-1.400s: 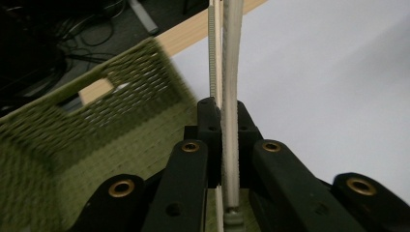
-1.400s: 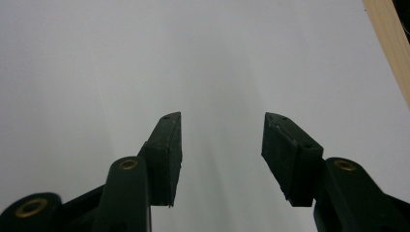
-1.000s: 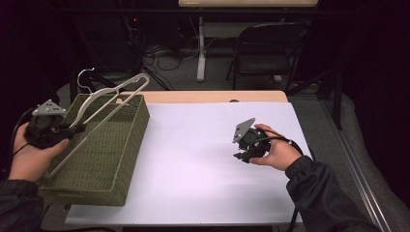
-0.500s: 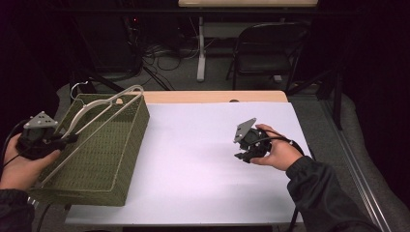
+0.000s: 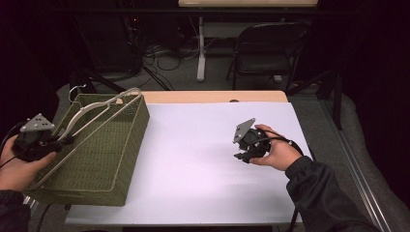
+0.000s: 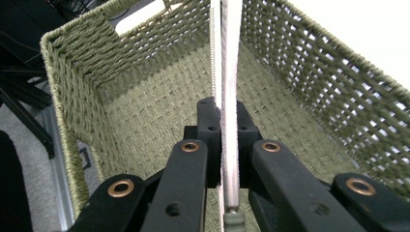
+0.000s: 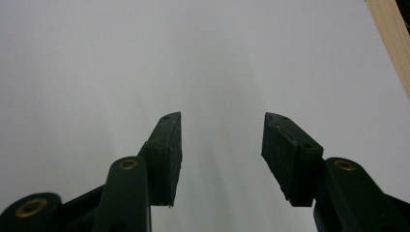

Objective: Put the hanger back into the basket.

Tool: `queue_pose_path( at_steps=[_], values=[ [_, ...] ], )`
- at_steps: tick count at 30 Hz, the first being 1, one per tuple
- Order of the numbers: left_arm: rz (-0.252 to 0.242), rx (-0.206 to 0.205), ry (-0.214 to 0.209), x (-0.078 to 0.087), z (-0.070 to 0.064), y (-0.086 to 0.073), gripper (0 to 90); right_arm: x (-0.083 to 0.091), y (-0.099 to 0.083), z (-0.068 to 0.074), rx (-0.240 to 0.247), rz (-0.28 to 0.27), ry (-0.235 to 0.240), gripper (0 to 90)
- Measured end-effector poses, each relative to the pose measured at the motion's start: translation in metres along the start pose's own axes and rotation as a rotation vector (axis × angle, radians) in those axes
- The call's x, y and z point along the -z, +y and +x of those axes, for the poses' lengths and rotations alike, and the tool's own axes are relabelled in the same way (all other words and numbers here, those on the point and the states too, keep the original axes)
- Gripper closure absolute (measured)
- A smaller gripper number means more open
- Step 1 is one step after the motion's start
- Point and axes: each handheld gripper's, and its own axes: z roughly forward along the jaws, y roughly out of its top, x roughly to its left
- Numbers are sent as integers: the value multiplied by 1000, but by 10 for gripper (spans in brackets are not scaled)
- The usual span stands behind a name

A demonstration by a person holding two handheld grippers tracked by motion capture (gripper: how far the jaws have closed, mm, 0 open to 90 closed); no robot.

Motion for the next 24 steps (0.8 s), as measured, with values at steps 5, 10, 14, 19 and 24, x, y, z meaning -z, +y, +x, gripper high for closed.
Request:
queue_pose_path(
  at_steps=[5, 10, 14, 19, 24],
  values=[
    [-1, -9, 1, -3, 4, -3, 874, -2, 0, 0, 8, 1, 5, 490],
    [10, -17, 11, -7, 7, -4, 873, -3, -2, 1, -5, 0, 8, 490],
    [18, -22, 11, -11, 10, -7, 873, -4, -3, 0, -2, 6, 8, 491],
    [12, -5, 2, -16, 13, -15, 873, -4, -3, 0, 2, 1, 9, 491],
    [19, -6, -14, -25, 15, -26, 873, -6, -4, 2, -9, 5, 12, 491]
  ],
)
